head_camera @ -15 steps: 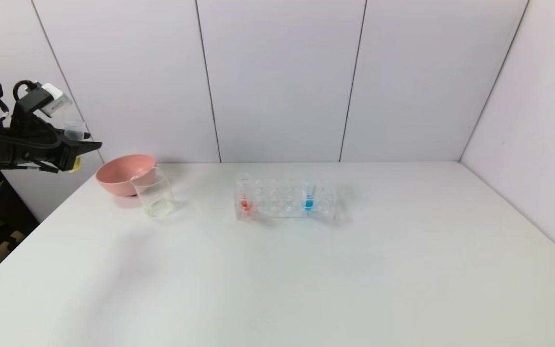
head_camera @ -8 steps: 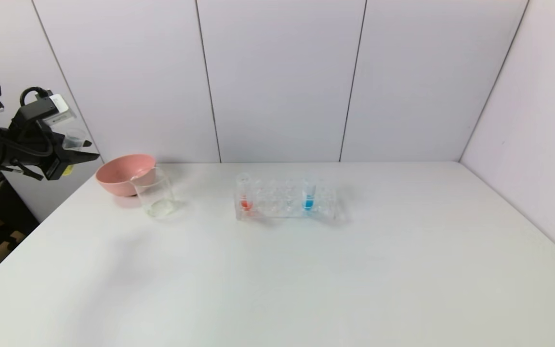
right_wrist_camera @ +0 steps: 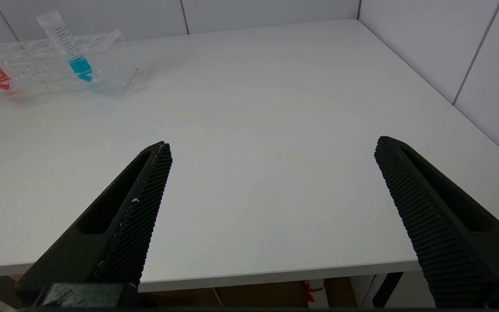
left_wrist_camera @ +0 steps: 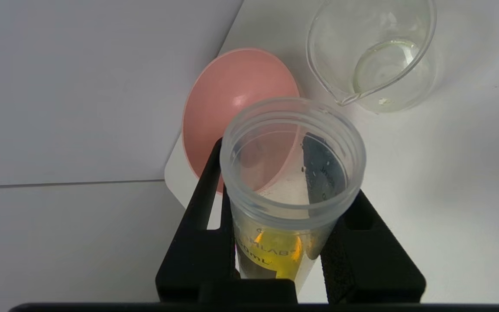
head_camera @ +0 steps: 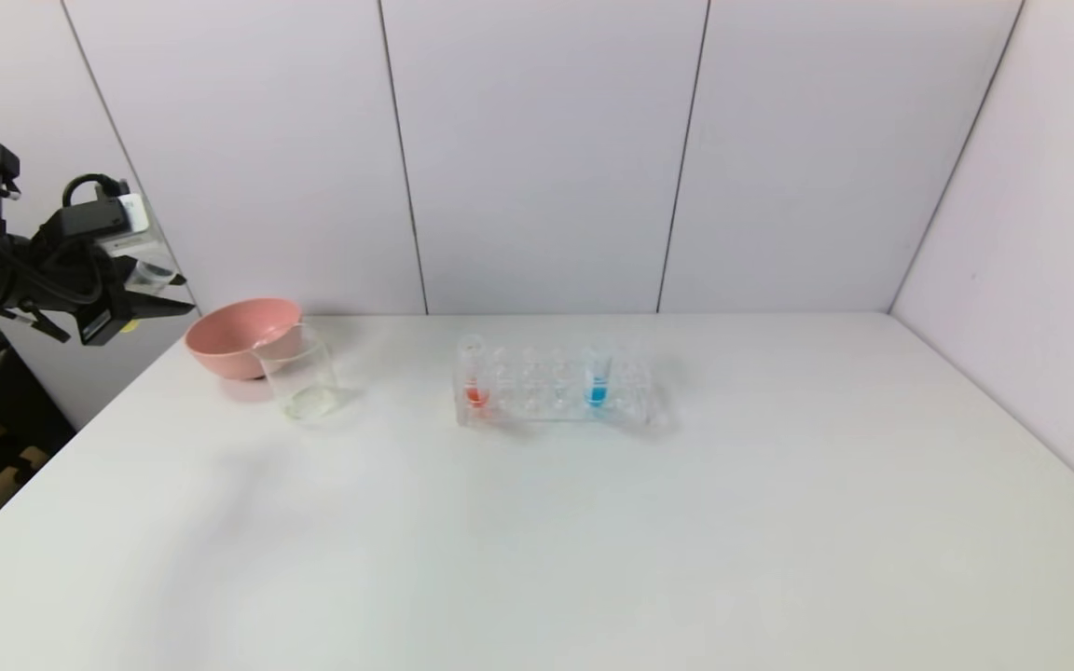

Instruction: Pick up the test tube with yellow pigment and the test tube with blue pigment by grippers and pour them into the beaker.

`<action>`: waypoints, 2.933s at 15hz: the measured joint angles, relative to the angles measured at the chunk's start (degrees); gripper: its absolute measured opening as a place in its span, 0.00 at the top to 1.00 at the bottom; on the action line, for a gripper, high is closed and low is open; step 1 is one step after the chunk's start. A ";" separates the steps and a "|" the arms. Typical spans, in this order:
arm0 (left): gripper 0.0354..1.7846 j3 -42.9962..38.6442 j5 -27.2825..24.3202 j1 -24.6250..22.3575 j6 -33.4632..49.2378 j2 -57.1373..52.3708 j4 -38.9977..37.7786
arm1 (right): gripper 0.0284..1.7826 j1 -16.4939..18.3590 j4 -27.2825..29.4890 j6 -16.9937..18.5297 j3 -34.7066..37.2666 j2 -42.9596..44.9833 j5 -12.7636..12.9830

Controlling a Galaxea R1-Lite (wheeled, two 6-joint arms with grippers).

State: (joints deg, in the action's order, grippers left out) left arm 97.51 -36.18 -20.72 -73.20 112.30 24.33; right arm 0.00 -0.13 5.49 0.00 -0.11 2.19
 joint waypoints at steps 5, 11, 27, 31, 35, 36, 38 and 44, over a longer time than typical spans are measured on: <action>0.71 7.64 0.79 0.78 -7.36 3.83 7.64 | 0.04 0.00 -0.02 -0.01 0.00 0.00 0.00; 0.71 15.99 2.72 1.63 -15.80 9.09 16.85 | 0.04 0.00 -0.02 0.00 0.00 0.00 0.00; 0.71 17.18 18.25 6.75 -13.31 10.47 17.34 | 0.04 0.00 0.00 0.00 0.00 0.00 0.00; 0.71 17.35 20.48 7.69 -11.85 9.86 18.25 | 0.04 0.00 -0.02 -0.01 0.00 0.00 0.00; 0.71 17.37 21.20 8.28 -11.39 9.56 18.52 | 0.04 0.00 -0.02 -0.01 0.00 0.00 0.00; 0.71 17.37 21.25 8.44 -11.02 9.51 18.58 | 0.04 0.00 -0.02 0.00 0.00 0.00 0.00; 0.71 17.37 22.08 8.74 -10.40 9.39 18.66 | 0.04 0.00 -0.02 0.00 0.00 0.00 0.00; 0.71 17.37 26.69 9.98 -7.94 8.64 21.03 | 0.04 0.00 -0.02 0.00 0.00 0.00 0.00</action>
State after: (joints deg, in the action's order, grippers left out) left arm 114.88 -9.50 -10.74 -81.14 120.94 45.36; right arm 0.00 -0.16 5.49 0.00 -0.11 2.19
